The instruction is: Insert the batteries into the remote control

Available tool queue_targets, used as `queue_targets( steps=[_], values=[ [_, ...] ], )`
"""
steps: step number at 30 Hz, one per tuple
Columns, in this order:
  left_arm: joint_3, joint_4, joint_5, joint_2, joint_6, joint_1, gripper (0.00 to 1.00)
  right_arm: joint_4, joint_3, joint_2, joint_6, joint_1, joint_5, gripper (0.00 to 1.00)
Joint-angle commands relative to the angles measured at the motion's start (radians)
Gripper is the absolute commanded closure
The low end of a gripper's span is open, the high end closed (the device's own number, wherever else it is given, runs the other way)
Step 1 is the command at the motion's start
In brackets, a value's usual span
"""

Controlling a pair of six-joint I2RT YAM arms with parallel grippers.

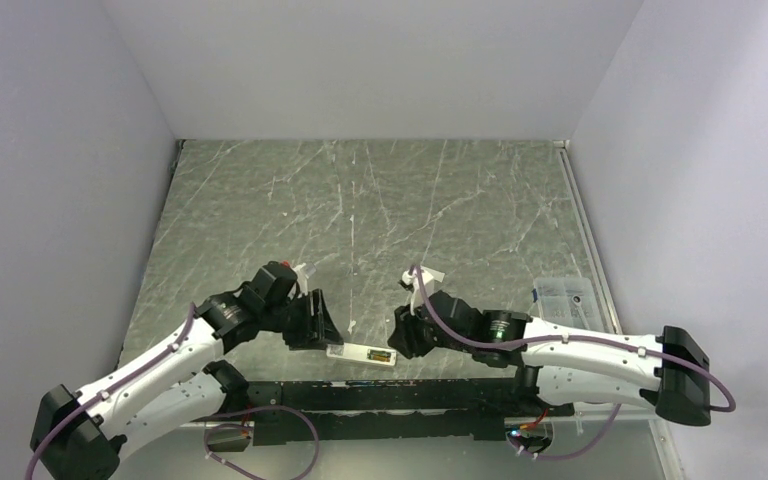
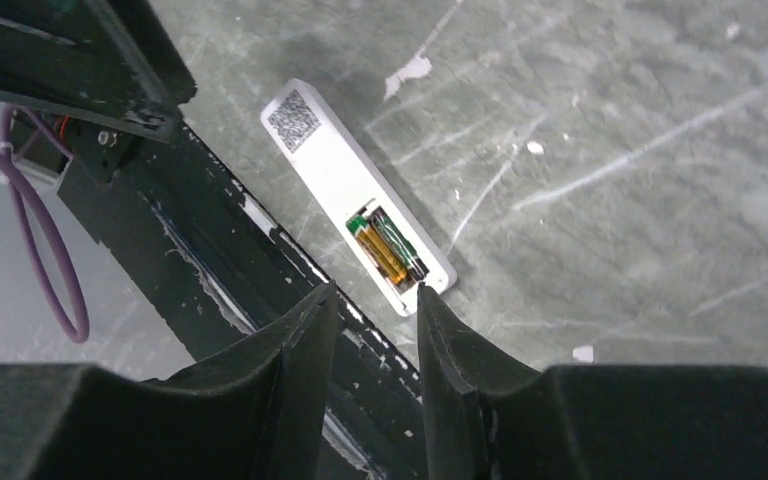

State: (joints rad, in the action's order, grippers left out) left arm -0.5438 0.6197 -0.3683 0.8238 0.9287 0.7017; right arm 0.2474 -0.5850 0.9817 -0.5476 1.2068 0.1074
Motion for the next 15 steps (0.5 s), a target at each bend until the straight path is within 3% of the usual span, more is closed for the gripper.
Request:
queue_targets(
  steps=[1,8,15],
  values=[
    [-0.052,-0.053,-0.041,0.029,-0.047,0.005,0.45,0.028,0.056,-0.057,-0.212,0.001,0.052,0.62],
    [-0.048,-0.122,-0.077,0.064,-0.034,0.007,0.45,0.043,0.134,-0.086,-0.422,-0.001,0.032,0.63],
    [-0.053,-0.181,-0.089,0.098,-0.016,0.030,0.46,-0.078,0.254,-0.153,-0.580,-0.001,0.010,0.67]
  ],
)
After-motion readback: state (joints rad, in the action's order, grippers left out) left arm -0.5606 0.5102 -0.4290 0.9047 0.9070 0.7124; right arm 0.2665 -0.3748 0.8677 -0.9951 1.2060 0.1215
